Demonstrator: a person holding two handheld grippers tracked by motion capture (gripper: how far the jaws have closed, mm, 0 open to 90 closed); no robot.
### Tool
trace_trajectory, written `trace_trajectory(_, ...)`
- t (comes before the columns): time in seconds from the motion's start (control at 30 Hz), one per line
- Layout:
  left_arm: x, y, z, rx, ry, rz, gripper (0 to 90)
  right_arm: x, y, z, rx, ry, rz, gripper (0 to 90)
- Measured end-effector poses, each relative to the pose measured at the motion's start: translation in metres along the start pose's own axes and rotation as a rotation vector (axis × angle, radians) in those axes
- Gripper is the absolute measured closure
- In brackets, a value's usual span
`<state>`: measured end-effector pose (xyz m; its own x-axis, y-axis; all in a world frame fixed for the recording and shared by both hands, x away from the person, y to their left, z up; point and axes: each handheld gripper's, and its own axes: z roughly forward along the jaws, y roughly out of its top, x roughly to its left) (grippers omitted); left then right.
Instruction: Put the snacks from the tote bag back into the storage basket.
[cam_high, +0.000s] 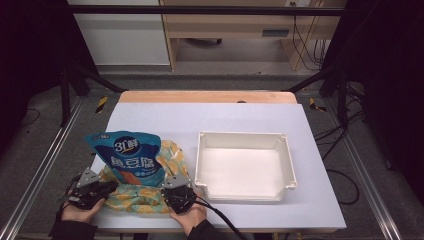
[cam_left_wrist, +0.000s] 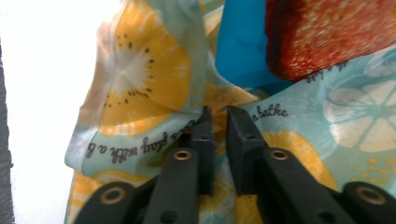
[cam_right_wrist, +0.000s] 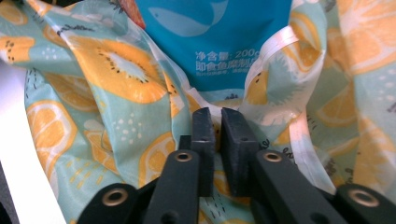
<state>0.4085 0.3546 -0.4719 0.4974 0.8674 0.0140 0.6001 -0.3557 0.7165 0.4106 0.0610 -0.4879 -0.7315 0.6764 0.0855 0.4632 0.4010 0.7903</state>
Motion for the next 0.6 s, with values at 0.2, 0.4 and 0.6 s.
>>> trace_trajectory(0.2,-0.002,0.001,-0.007,-0.039,-0.003,-0.018,72.1,-0.001,0.002,-0.005,-0.020,0.011,0.015,76.7)
trace_trajectory(0.4,-0.003,0.003,-0.019,-0.105,-0.007,-0.025,66.0,-0.004,0.004,-0.012,-0.061,0.023,0.014,71.3)
trace_trajectory(0.6,-0.007,0.005,-0.027,-0.151,-0.012,-0.023,63.6,-0.006,0.007,-0.018,-0.092,0.032,0.028,69.0)
